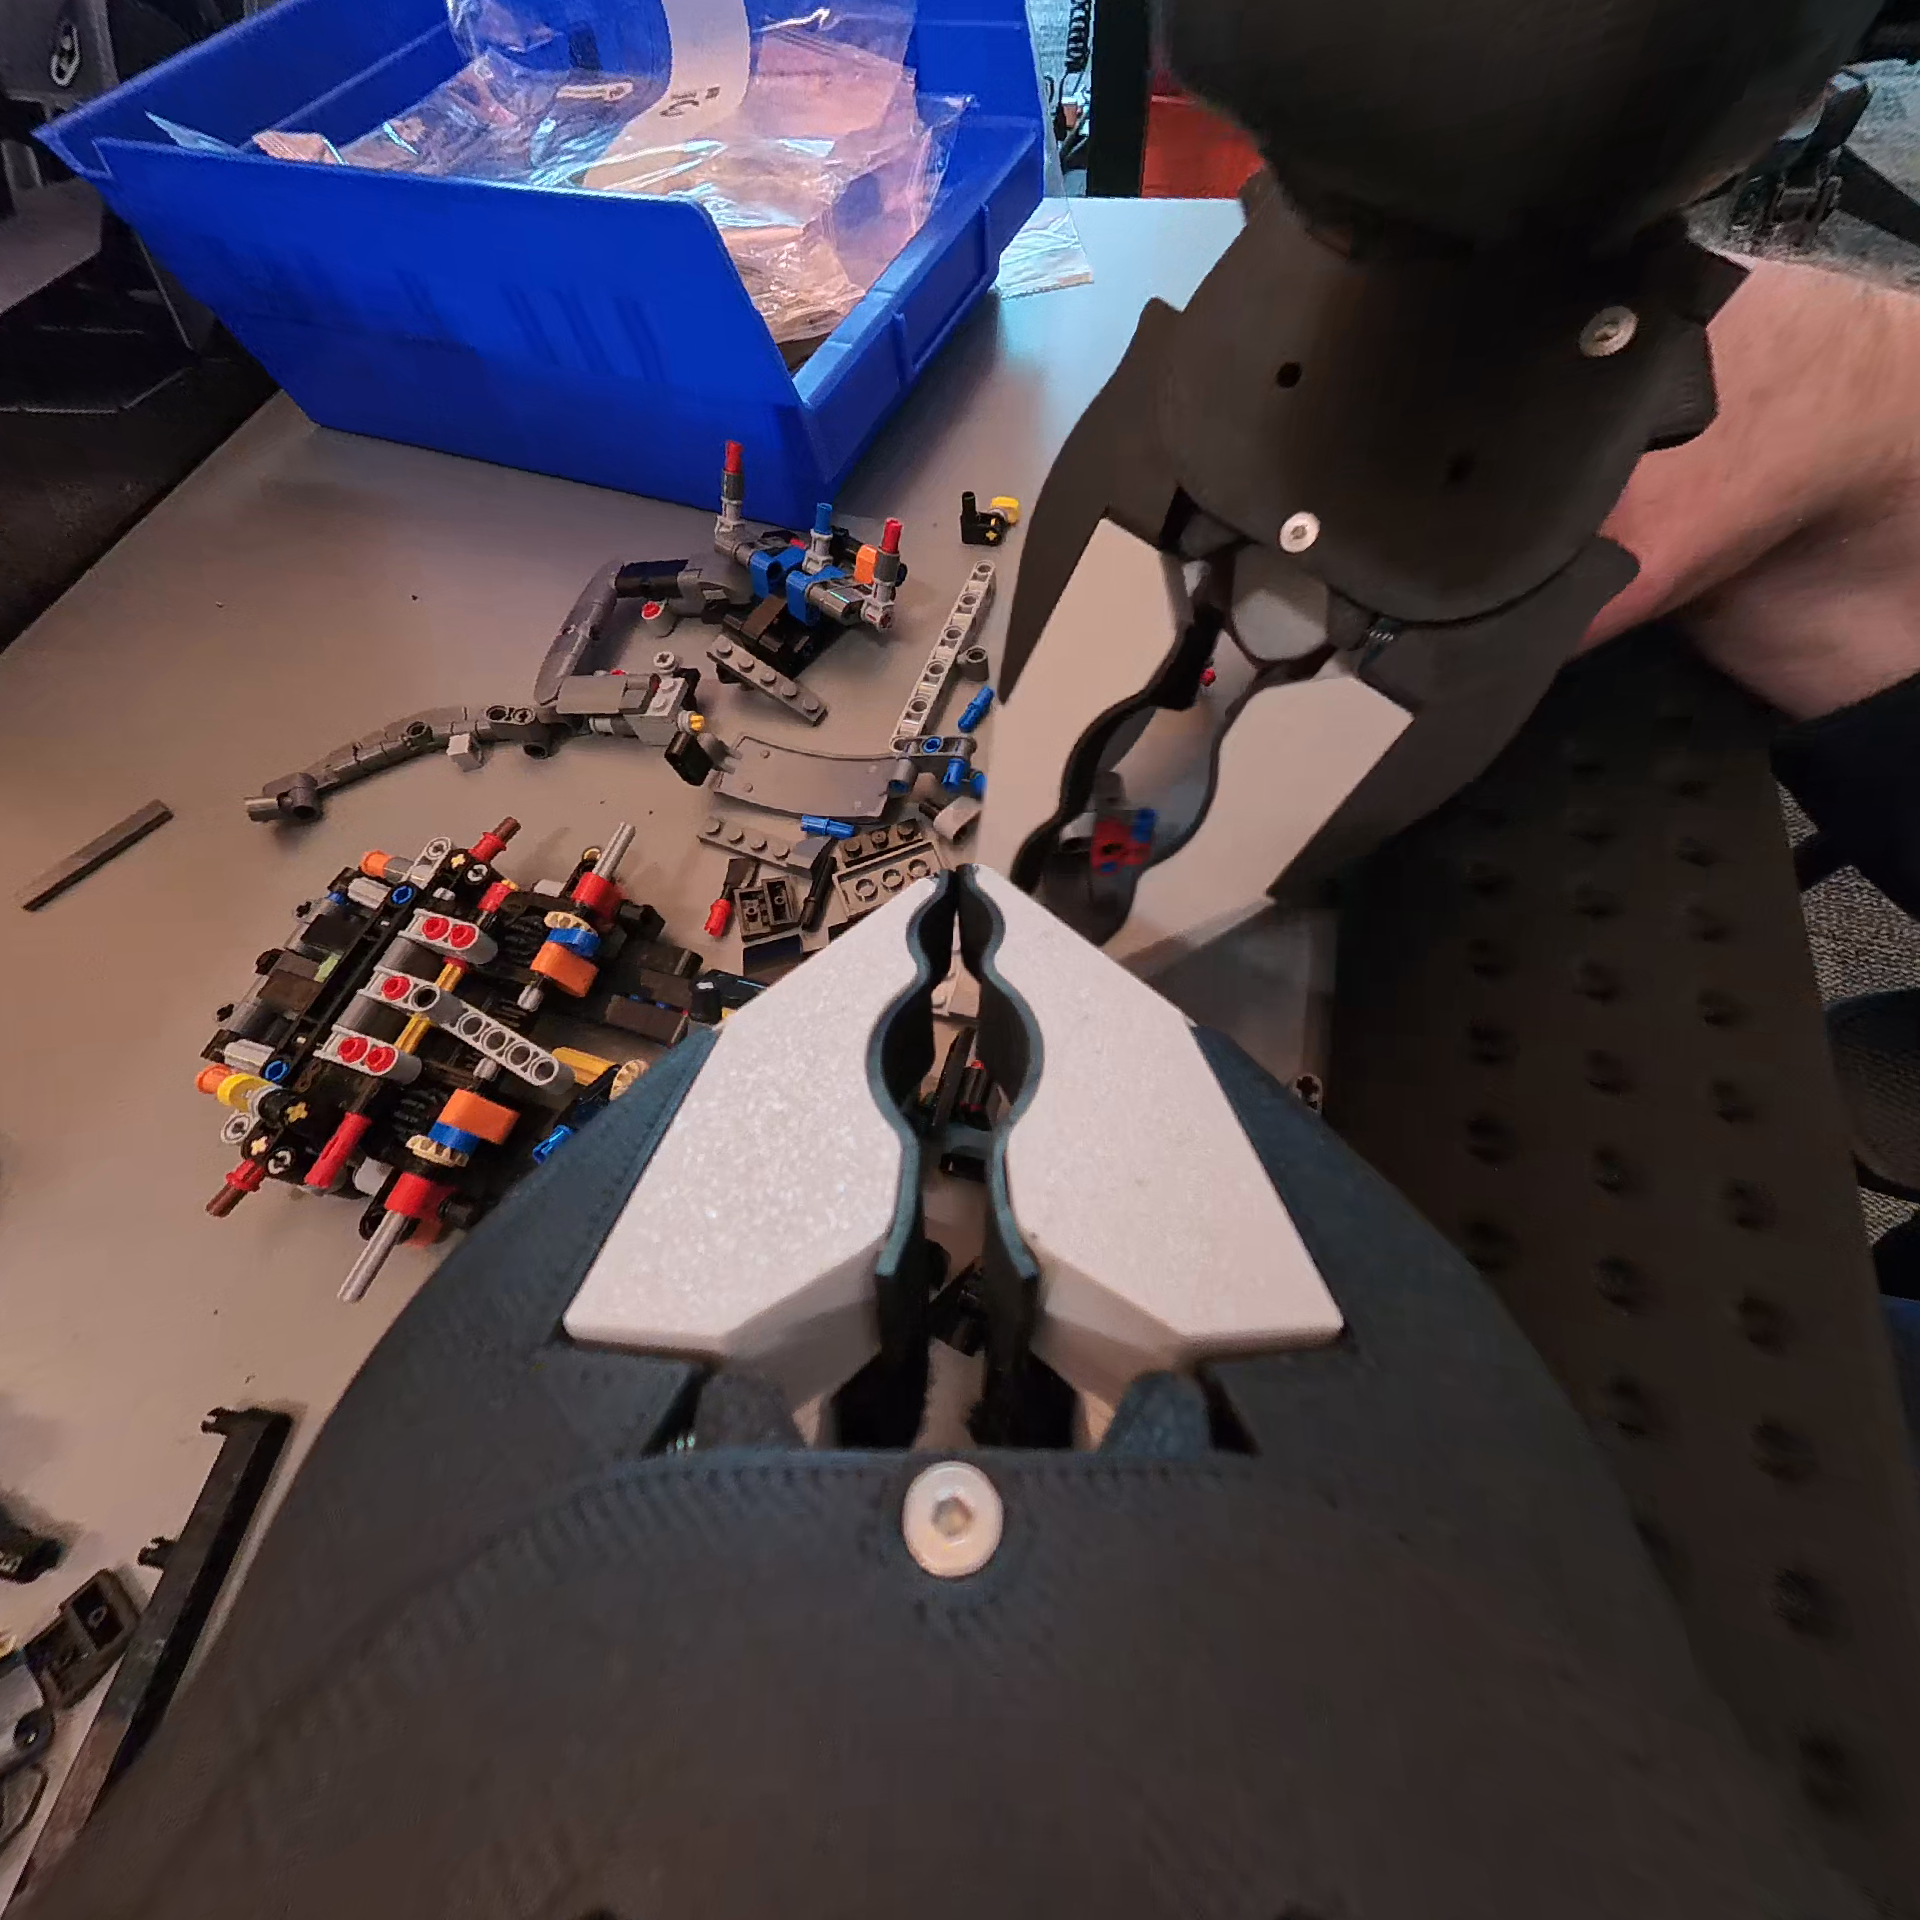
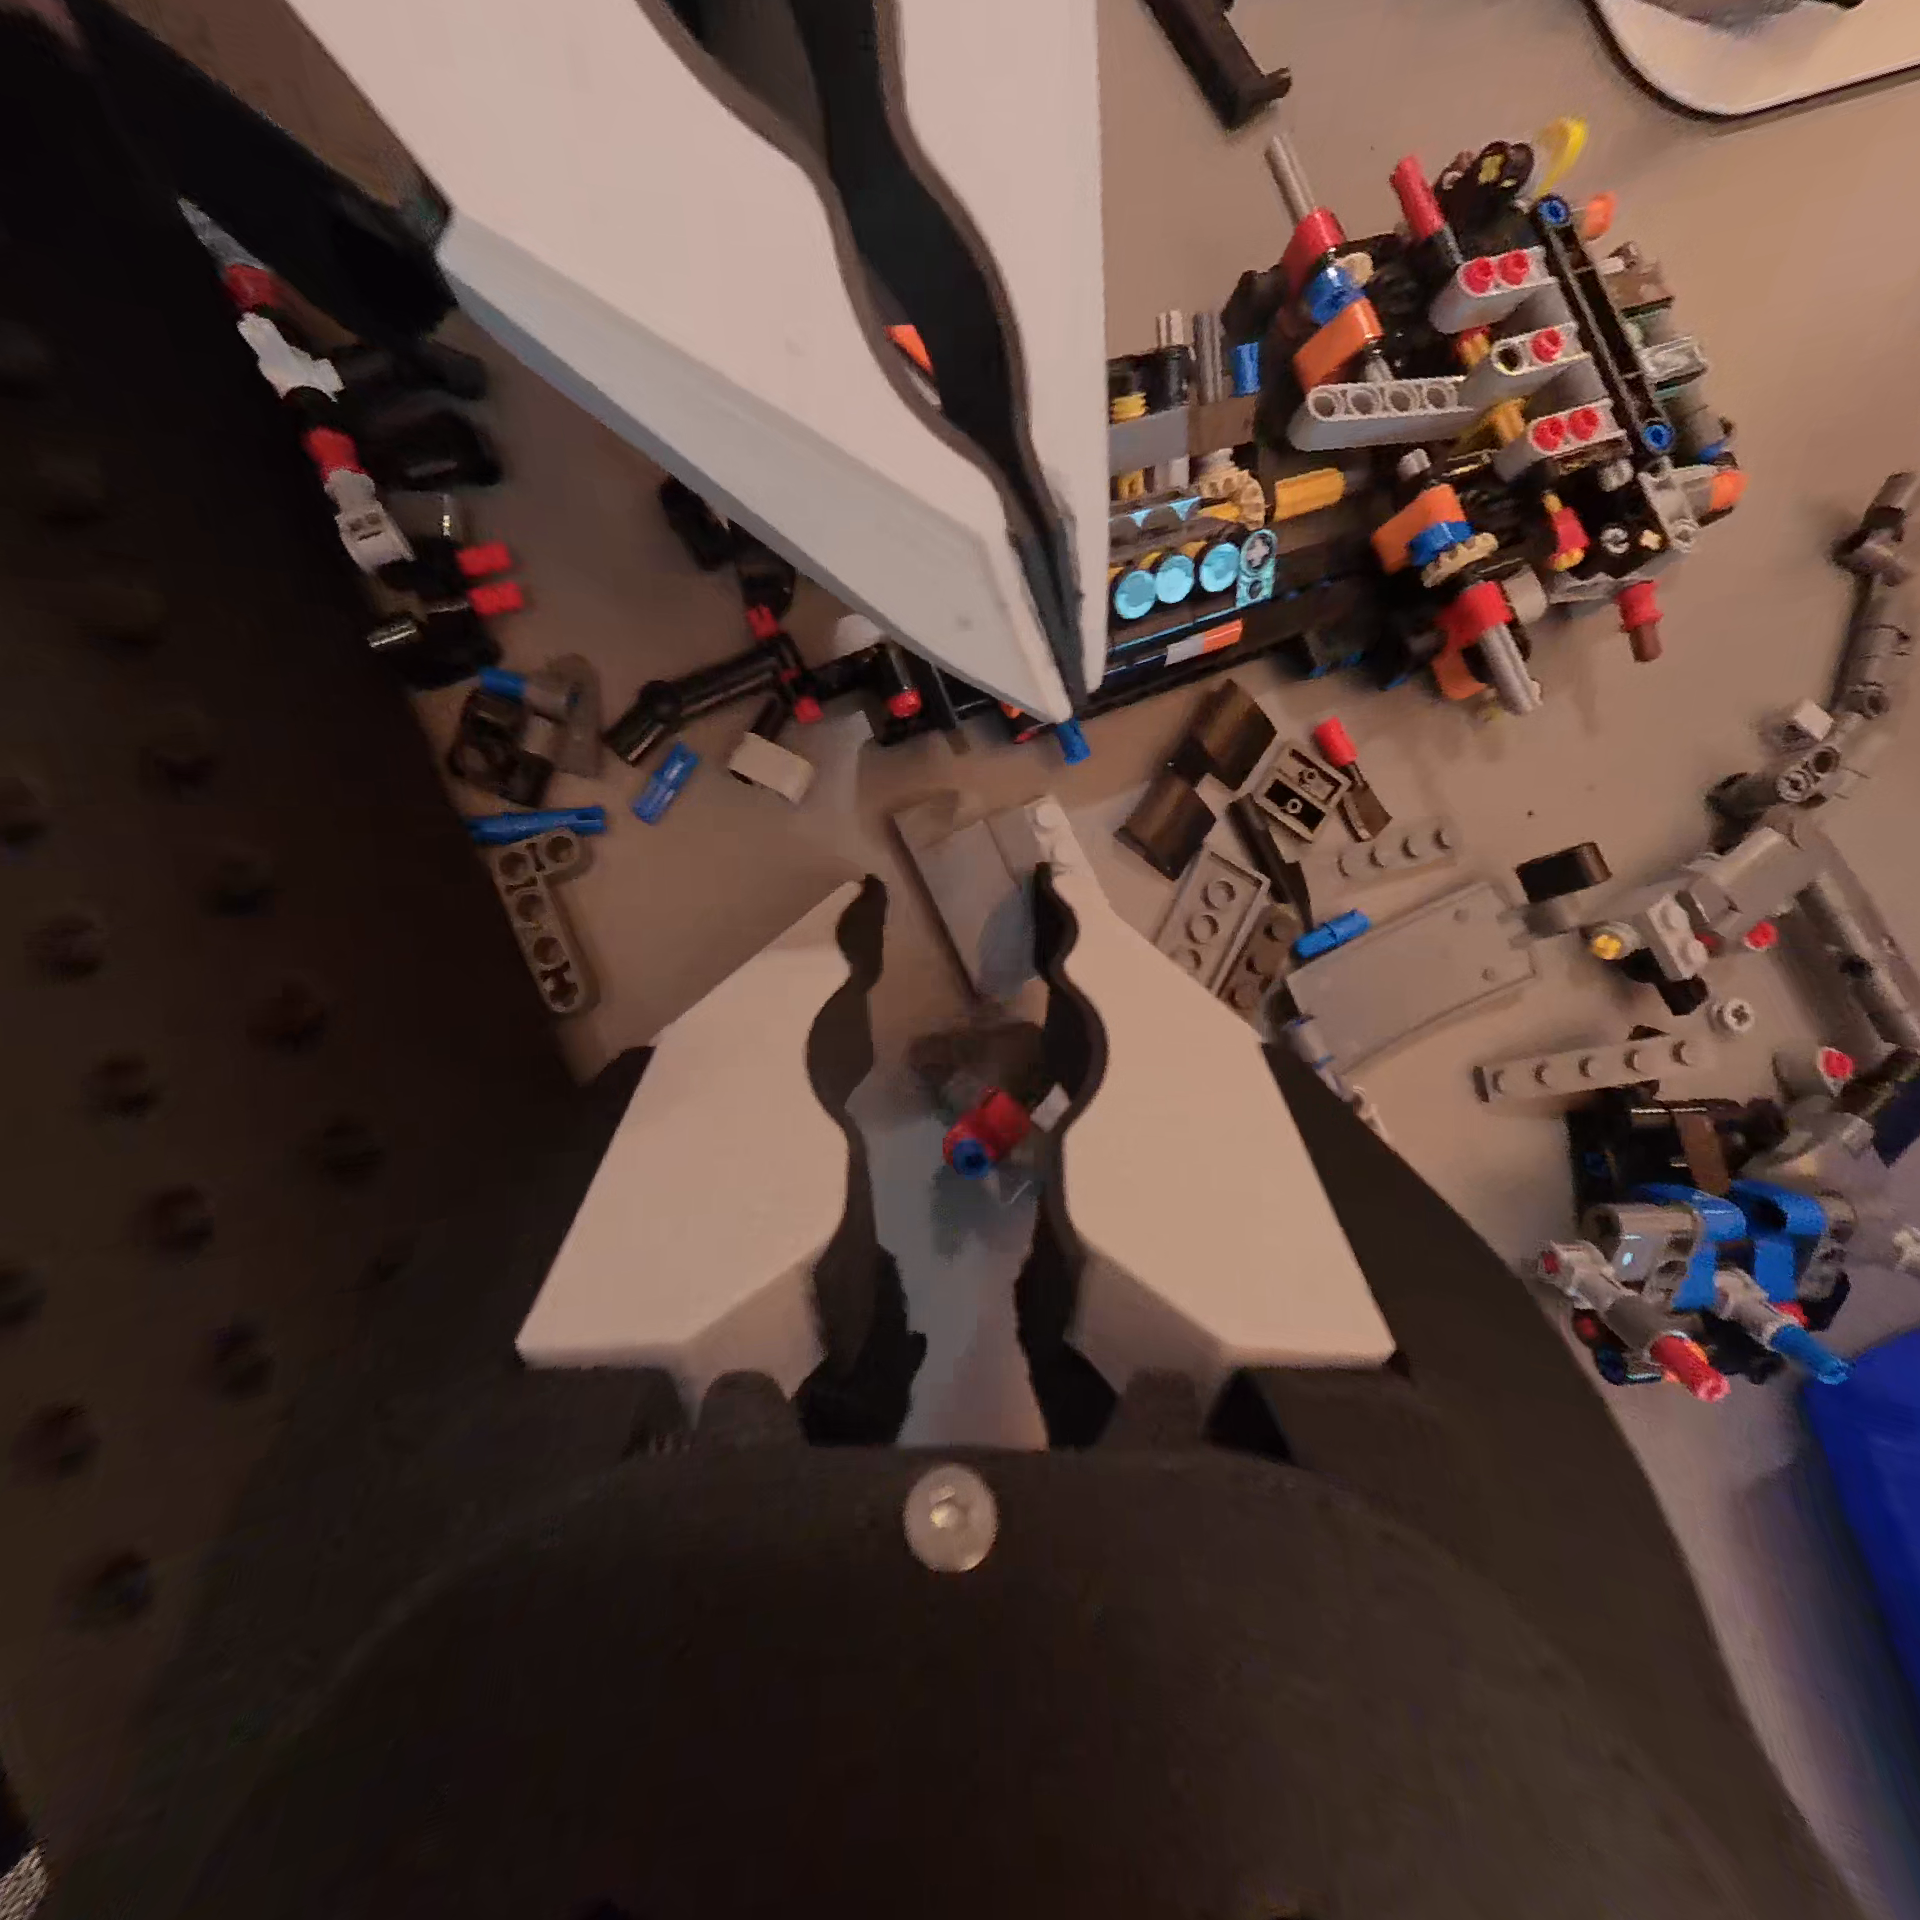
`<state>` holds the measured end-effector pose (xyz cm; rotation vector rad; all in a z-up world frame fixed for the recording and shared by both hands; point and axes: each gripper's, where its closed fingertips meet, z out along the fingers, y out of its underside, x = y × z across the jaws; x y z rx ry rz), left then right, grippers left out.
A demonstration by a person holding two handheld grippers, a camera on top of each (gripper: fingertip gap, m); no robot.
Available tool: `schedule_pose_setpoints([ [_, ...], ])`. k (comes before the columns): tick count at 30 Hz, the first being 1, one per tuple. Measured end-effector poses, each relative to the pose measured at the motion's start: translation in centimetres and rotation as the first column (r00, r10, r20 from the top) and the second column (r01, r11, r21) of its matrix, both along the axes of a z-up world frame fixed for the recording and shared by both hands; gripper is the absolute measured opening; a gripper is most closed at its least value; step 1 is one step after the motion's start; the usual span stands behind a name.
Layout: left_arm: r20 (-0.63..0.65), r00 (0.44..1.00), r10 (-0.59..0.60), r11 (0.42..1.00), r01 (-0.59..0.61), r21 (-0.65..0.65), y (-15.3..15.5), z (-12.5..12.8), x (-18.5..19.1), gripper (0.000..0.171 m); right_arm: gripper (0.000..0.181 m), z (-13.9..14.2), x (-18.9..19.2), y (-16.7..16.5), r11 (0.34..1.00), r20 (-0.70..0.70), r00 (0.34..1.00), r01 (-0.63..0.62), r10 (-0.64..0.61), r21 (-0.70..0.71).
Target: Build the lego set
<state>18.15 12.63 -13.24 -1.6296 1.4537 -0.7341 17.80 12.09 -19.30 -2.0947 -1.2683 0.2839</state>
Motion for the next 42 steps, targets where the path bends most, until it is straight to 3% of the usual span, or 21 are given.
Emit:
schedule_pose_setpoints([
  [3, -0.004, 1.000, -0.001, 1.000, 0.001, 0.002, 0.0, -0.1, 0.0, 0.000, 0.002, 0.1, -0.1, -0.6, 0.999, -0.014, 1.000, -0.027, 0.027, -0.022],
  [11, -0.070, 0.997, -0.011, 1.000, 0.012, 0.025, -0.2, -1.2, 0.1, 0.000, 0.000, 0.2, 0.3, -1.1, 0.998, -0.022, 0.999, -0.045, 0.044, -0.038],
  [14, -0.101, 0.995, -0.014, 0.999, 0.017, 0.033, -0.3, -1.8, 0.2, 0.000, 0.025, 0.0, 0.1, -0.7, 0.999, -0.011, 0.999, -0.034, 0.034, -0.028],
  [16, -0.119, 0.993, -0.019, 0.999, 0.023, 0.036, -0.4, -2.1, 0.2, 0.002, 0.032, 0.0, -0.2, -0.8, 0.999, -0.009, 0.999, -0.045, 0.045, -0.015],
  [20, -0.151, 0.988, -0.020, 0.998, 0.027, 0.048, -0.4, -2.7, 0.1, 0.004, 0.005, 0.1, -0.4, -1.2, 0.998, -0.016, 0.998, -0.067, 0.067, -0.021],
  [25, -0.171, 0.985, -0.025, 0.998, 0.033, 0.045, -0.5, -3.1, 0.1, 0.008, 0.000, 0.2, -0.1, -1.2, 0.998, -0.013, 0.998, -0.061, 0.061, -0.028],
  [26, -0.175, 0.984, -0.026, 0.998, 0.034, 0.046, -0.5, -3.1, 0.1, 0.008, 0.001, 0.2, 0.0, -1.0, 0.998, -0.011, 0.999, -0.054, 0.053, -0.024],
  [29, -0.183, 0.983, -0.027, 0.998, 0.036, 0.049, -0.5, -3.3, 0.1, 0.009, 0.033, 0.0, 0.0, -0.6, 0.999, -0.001, 0.999, -0.033, 0.033, -0.015],
  [30, -0.186, 0.982, -0.026, 0.998, 0.036, 0.048, -0.5, -3.3, 0.1, 0.009, 0.036, 0.0, -0.1, -0.5, 0.999, -0.007, 0.999, -0.033, 0.033, -0.013],
  [37, -0.189, 0.982, -0.025, 0.998, 0.035, 0.051, -0.5, -3.4, 0.1, 0.008, 0.040, 0.0, 0.0, -0.1, 1.000, 0.001, 1.000, -0.006, 0.006, -0.001],
  [42, -0.190, 0.981, -0.024, 0.998, 0.035, 0.052, -0.5, -3.4, 0.1, 0.007, 0.026, -0.2, -0.4, -0.7, 0.998, -0.076, 0.997, -0.021, 0.017, -0.058],
])
